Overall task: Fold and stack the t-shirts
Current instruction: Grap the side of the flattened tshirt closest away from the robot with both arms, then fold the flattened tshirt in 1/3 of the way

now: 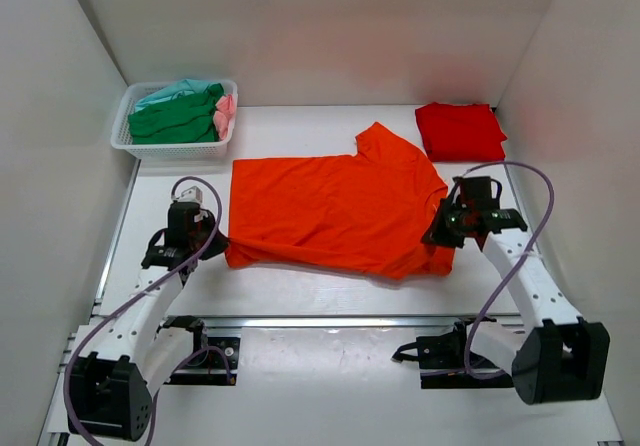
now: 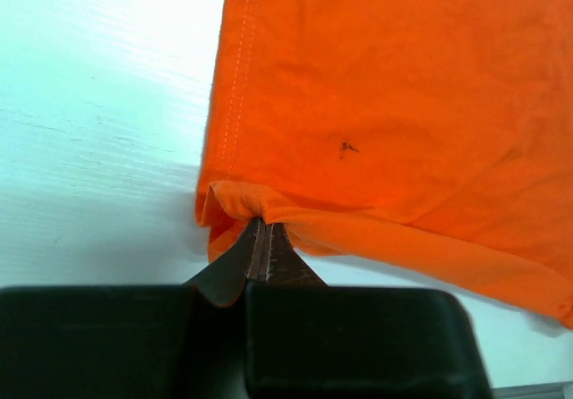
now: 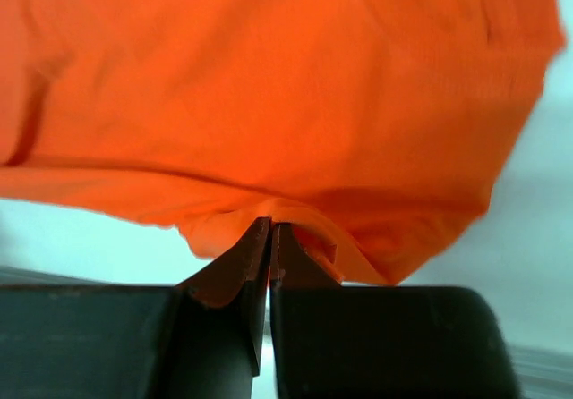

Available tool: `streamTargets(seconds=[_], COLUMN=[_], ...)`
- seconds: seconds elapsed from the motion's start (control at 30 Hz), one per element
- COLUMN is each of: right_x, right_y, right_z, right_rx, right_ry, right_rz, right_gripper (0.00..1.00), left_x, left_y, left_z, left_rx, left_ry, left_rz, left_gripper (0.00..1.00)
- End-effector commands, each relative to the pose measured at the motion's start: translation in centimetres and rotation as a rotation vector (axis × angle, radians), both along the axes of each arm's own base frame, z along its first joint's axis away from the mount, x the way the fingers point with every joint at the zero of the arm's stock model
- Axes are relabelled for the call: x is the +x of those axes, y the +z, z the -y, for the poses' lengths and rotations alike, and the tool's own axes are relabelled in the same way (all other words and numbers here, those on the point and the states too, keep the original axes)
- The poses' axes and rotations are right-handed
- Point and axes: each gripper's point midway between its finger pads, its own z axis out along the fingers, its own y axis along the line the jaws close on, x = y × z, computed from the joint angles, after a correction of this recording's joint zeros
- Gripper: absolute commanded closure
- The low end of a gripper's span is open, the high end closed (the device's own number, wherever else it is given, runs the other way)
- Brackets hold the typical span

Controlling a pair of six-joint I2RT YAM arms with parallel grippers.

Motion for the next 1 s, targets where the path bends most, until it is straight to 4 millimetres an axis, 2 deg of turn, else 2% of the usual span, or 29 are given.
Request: streamTargets(seconds=[0.0,0.07,0.17,0.23,0.57,0.6,0.67,0.7,0.8,0.97], right_x=[4.3,5.7,6.7,7.3,9.6,9.6,10.5,10.9,11.5,12.7], right_y=[2.2,2.5,2.5,2.6,2.0,1.9,2.4,2.3,1.9,1.6], right_z=[0.6,1.2,2.0,2.4,2.5,2.5,2.6,2.6,2.5,2.6], right_rx=[-0.035,-0.055,-0.074,-0.076,-0.090,-0.088,-0.100,-0.104,-0.106,-0.121], right_ry=[0.024,0.020,0.004,0.002,0.032,0.035,0.049,0.052,0.074,0.108], right_rz=[0.121,0.129,0.113,0.126,0.147,0.140,0.160,0.158,0.142,0.144], right_gripper=[1.00,1.00,1.00,1.00,1.00,1.00,1.00,1.00,1.00,1.00], left_x=[0.3,0.6,1.4,1.4,3.3,3.8,4.0,4.4,5.2,5.6], left_y=[-1.0,-1.3,-0.8,-1.4,-1.2,-0.6,-1.4,-0.8,-0.9,-1.7], left_z=[-0.5,-0.2,0.1,0.6,0.9,1.0,0.9,1.0,1.4,2.1], left_rx=[0.012,0.001,0.003,0.009,0.047,0.049,0.069,0.079,0.104,0.123], left_ry=[0.029,0.020,0.000,-0.030,-0.101,-0.106,-0.144,-0.163,-0.219,-0.309], left_rz=[-0.008,-0.005,0.004,-0.024,-0.020,-0.009,-0.047,-0.041,-0.063,-0.113], left_gripper=[1.00,1.00,1.00,1.00,1.00,1.00,1.00,1.00,1.00,0.98])
